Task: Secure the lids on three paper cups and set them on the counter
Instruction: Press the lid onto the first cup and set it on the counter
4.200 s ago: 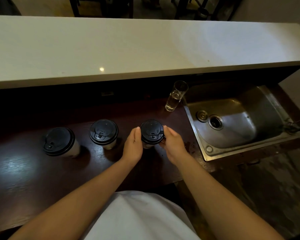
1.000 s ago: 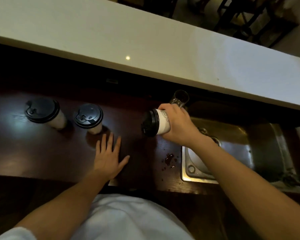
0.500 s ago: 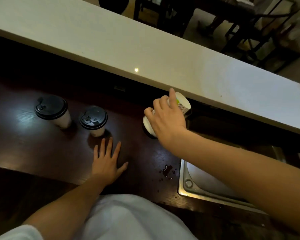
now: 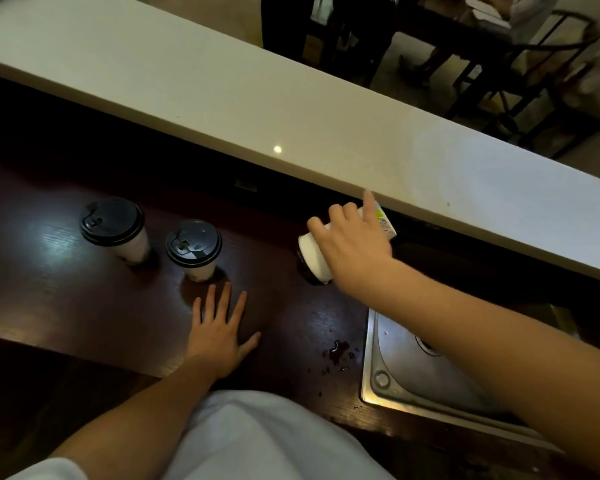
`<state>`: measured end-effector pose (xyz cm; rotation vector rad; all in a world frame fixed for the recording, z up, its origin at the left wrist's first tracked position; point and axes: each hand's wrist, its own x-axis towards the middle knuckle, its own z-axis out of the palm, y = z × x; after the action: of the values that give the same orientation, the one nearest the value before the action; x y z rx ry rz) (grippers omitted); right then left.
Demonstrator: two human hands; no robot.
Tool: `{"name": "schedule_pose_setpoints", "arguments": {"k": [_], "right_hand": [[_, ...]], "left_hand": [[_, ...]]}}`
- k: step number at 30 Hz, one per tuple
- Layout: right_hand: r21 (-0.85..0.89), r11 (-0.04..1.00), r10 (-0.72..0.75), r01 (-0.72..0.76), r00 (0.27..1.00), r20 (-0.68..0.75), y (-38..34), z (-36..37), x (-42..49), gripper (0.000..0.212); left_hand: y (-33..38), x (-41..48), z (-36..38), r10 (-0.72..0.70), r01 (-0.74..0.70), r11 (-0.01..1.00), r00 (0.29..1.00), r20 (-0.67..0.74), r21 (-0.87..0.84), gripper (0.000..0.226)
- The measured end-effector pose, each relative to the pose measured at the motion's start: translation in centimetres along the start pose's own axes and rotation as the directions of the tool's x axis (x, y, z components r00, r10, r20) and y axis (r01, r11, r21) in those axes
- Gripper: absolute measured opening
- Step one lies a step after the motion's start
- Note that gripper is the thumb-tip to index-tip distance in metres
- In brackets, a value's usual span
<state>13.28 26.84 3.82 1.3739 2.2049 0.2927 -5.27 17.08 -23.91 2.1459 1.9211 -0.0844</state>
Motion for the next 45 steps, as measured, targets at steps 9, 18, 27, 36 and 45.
{"name": "schedule_pose_setpoints", "arguments": {"k": [9, 18, 27, 36, 45], "right_hand": [[0.853, 0.505, 0.169, -0.13, 0.984, 0.05, 3.4, 2.5, -2.3, 0.085], [0.957, -0.258, 0.219, -0.131, 0.957, 0.19, -3.6, 11.9, -2.6, 0.089], [0.917, -0.379, 0.226, -0.129, 0.947, 0.227, -5.2, 13.6, -3.3, 0.087], [0.948, -0.308, 0.305, -0.08, 0.935, 0.178, -4.3, 12.9, -4.3, 0.084], [0.981, -0.184, 0.345, 0.066, 0.938, 0.001, -1.4, 8.7, -2.9, 0.082]], "left_hand": [[0.1, 0.0, 0.2, -0.014, 0.014, 1.0, 1.0, 0.021, -0.002, 0.089], [0.1, 0.1, 0.1, -0.02, 0.021, 1.0, 0.997, 0.075, -0.005, 0.092], [0.3, 0.5, -1.8, -0.037, 0.031, 0.999, 0.961, 0.275, 0.025, 0.101], [4.5, 2.8, -10.9, 0.145, 0.086, 0.73, 0.95, 0.276, -0.678, 0.088], [7.0, 3.9, -19.0, 0.243, -0.276, 0.48, 0.954, -0.176, -0.833, 0.057]]}}
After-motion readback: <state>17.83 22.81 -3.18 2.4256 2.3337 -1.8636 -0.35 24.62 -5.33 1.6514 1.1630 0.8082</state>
